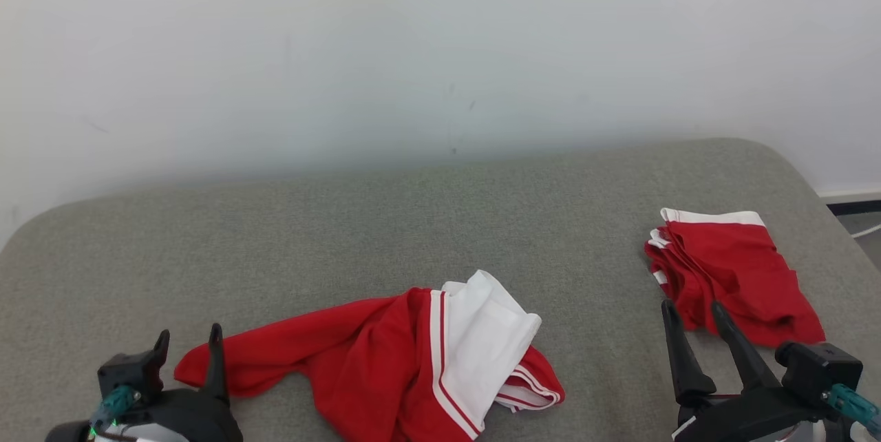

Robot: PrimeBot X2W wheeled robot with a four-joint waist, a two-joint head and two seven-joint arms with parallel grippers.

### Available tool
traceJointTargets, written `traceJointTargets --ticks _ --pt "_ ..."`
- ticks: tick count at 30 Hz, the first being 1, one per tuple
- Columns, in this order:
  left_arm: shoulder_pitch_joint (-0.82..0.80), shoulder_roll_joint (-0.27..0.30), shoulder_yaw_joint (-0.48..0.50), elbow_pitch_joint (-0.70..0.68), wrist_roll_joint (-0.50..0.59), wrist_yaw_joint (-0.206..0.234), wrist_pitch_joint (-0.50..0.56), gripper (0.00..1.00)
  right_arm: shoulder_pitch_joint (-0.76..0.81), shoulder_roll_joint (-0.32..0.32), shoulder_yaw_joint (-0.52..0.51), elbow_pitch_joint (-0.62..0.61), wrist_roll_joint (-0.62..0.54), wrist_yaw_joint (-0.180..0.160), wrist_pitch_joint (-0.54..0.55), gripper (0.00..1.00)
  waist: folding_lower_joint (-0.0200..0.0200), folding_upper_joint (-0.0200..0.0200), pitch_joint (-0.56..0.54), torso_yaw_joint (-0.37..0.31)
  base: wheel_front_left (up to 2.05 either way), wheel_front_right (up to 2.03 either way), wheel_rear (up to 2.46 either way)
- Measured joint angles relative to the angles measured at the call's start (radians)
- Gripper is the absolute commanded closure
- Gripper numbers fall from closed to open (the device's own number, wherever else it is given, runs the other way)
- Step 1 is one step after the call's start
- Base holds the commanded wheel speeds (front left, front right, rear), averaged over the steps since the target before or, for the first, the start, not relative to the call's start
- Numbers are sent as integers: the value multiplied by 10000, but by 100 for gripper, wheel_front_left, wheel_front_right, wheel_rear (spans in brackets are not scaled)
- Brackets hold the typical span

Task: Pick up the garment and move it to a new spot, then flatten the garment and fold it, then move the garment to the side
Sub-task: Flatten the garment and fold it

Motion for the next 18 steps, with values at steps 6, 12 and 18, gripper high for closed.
traceJointTargets --ticks 6,12,18 --pt "1099 -462 844 -1106 -54 0 -100 0 -2 197 -209 263 67 -125 -347 0 -1 0 -282 489 0 0 0" --pt "2836 -692 1666 -2186 -77 2 -107 0 15 288 -50 644 -23 -201 -470 0 -1 -1 -571 881 0 0 0" --pt "3783 -884 2094 -2991 71 2 -105 0 69 291 -113 1062 -25 -290 -477 0 -1 0 -608 928 0 0 0"
